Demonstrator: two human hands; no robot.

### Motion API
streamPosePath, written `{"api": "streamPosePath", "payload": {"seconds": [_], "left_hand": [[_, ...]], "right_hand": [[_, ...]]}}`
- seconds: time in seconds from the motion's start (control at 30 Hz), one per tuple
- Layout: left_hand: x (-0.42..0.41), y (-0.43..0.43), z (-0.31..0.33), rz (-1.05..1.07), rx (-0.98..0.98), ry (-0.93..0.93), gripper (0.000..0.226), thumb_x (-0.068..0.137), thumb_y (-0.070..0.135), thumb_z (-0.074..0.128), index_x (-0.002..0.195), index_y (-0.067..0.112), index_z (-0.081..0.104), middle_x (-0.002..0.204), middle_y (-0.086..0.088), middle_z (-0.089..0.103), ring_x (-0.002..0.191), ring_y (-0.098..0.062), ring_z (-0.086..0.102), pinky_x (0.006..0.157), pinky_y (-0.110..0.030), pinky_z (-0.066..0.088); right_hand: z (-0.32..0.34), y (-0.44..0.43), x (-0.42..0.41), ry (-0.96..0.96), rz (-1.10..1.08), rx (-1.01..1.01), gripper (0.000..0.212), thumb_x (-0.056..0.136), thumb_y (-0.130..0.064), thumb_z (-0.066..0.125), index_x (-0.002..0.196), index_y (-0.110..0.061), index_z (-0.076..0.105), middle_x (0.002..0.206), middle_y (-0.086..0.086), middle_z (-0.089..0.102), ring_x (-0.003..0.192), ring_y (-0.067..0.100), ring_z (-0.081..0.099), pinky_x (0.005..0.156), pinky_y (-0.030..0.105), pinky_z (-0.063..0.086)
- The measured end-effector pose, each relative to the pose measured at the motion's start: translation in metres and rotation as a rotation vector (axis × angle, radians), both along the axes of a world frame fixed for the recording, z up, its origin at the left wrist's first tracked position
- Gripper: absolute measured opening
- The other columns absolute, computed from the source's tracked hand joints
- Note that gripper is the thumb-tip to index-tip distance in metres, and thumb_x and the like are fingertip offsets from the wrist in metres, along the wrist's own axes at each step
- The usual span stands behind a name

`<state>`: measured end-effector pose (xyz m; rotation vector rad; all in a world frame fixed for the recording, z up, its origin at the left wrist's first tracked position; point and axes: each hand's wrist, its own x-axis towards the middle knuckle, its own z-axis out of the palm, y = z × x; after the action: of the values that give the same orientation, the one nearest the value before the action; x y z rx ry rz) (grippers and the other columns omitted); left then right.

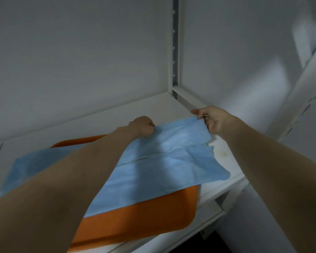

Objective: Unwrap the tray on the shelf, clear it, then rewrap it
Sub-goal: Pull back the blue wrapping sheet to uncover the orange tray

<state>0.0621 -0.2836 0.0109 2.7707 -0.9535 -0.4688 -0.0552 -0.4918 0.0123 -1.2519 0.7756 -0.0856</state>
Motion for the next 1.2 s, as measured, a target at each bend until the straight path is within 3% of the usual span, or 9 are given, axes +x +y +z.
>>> {"api": "streamPosePath", "payload": {"seconds": [0.2,0.33,0.43,0.57,0.73,0.87,1.03,1.1,1.2], "left_hand": [[-0.004,-0.005,0.0,-0.019,-0.048,0.027,0.019,0.089,0.012,0.049,0.094,0.002,0.064,0.102,-0.014,0.06,0.092,-0.021,0.051,0.076,-0.026,0.037],[-0.004,-0.007,0.002,-0.025,-0.042,0.027,0.023,0.089,0.009,0.049,0.101,-0.001,0.065,0.109,-0.015,0.062,0.099,-0.024,0.054,0.077,-0.026,0.038],[-0.006,-0.007,0.005,-0.027,-0.067,0.028,0.029,0.09,0.009,0.049,0.112,-0.001,0.064,0.123,-0.014,0.06,0.112,-0.027,0.054,0.084,-0.026,0.039],[-0.006,-0.003,0.007,-0.019,-0.094,0.054,0.032,0.091,0.007,0.047,0.118,0.003,0.062,0.128,-0.013,0.057,0.119,-0.027,0.051,0.086,-0.025,0.037],[-0.007,0.001,0.01,-0.008,-0.127,0.096,0.03,0.09,0.011,0.051,0.117,0.003,0.061,0.127,-0.015,0.057,0.118,-0.028,0.051,0.088,-0.028,0.04],[-0.005,0.004,0.013,-0.024,-0.088,0.051,0.03,0.089,0.006,0.049,0.116,0.002,0.064,0.124,-0.013,0.06,0.117,-0.027,0.053,0.083,-0.022,0.037],[0.005,0.002,0.02,0.027,-0.166,-0.086,0.032,0.089,0.009,0.05,0.118,0.008,0.064,0.125,-0.012,0.06,0.119,-0.028,0.053,0.09,-0.024,0.039],[0.004,0.002,0.014,0.03,-0.164,-0.105,0.041,0.088,0.016,0.056,0.129,0.013,0.054,0.132,-0.009,0.054,0.124,-0.026,0.048,0.102,-0.029,0.037],[-0.005,0.002,0.003,0.011,-0.173,-0.131,0.052,0.085,0.022,0.062,0.135,0.019,0.047,0.134,-0.008,0.047,0.125,-0.026,0.043,0.106,-0.032,0.035]], "right_hand": [[-0.005,0.006,-0.005,0.137,0.127,-0.124,0.004,0.083,-0.008,0.063,0.079,-0.007,0.064,0.078,0.009,0.061,0.064,0.021,0.054,0.06,0.028,0.04],[-0.01,-0.002,0.001,0.027,0.052,-0.385,0.029,0.075,0.013,0.061,0.095,-0.006,0.07,0.075,0.006,0.057,0.067,0.016,0.053,0.051,0.018,0.045],[-0.004,0.009,0.007,0.01,0.086,-0.695,0.042,0.076,0.013,0.052,0.105,-0.009,0.072,0.094,0.005,0.062,0.089,0.015,0.055,0.069,0.017,0.045],[0.008,0.032,0.023,0.042,0.358,-0.726,0.043,0.081,0.007,0.045,0.113,-0.009,0.069,0.12,0.009,0.063,0.106,0.018,0.055,0.083,0.021,0.044],[0.009,0.027,0.027,0.293,0.588,-0.915,0.009,0.069,0.002,0.058,0.062,-0.003,0.059,0.075,0.01,0.057,0.066,0.016,0.046,0.053,0.024,0.032],[0.017,0.001,0.023,0.256,0.543,-0.851,0.021,0.074,-0.011,0.075,0.095,-0.006,0.071,0.084,0.006,0.06,0.073,0.016,0.054,0.055,0.021,0.044],[0.012,-0.007,0.025,0.067,0.262,-0.683,0.02,0.085,-0.011,0.069,0.102,-0.001,0.065,0.066,0.01,0.054,0.052,0.015,0.048,0.036,0.013,0.042],[0.006,-0.005,0.028,0.108,0.263,-0.838,0.025,0.089,-0.006,0.061,0.108,0.01,0.063,0.085,0.021,0.063,0.064,0.024,0.056,0.045,0.02,0.049],[-0.004,-0.006,0.028,0.214,0.233,-0.98,0.031,0.091,0.003,0.048,0.119,0.012,0.058,0.121,0.028,0.059,0.107,0.037,0.059,0.087,0.037,0.05]]}}
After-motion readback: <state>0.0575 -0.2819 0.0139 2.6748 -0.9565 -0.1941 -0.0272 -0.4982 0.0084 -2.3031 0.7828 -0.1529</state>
